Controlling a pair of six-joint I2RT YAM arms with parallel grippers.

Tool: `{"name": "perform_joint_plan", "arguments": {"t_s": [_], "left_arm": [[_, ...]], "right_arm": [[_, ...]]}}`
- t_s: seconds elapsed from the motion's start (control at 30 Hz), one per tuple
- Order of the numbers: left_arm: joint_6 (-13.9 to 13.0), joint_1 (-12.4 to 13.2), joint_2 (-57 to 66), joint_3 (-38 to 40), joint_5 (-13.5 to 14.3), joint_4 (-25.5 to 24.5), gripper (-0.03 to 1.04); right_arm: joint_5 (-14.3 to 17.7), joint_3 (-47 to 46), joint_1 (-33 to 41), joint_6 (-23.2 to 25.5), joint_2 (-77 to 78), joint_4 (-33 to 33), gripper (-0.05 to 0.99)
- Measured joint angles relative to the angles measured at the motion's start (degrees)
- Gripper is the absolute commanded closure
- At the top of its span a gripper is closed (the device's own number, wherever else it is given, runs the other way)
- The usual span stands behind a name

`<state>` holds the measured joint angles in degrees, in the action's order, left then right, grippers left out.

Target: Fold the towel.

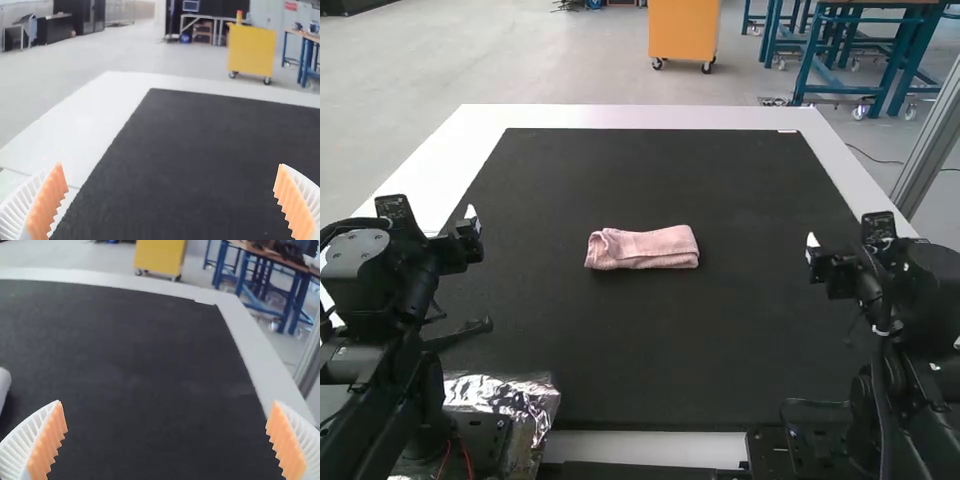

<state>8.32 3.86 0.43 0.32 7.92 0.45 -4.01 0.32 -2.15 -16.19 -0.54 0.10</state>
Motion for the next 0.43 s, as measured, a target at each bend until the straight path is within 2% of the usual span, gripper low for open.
{"name": "perform_joint_plan", "arguments": {"t_s": [0.23, 0.43], "left_arm": [[1.8, 0.0, 0.0, 0.0, 0.0, -0.6, 0.04], [2.1, 0.0, 0.0, 0.0, 0.0, -0.6, 0.04]], "right_arm": [[-0.1, 0.0, 0.0, -0.9, 0.0, 0.0, 0.02], [-0.1, 0.0, 0.0, -1.0, 0.0, 0.0, 0.02]]}}
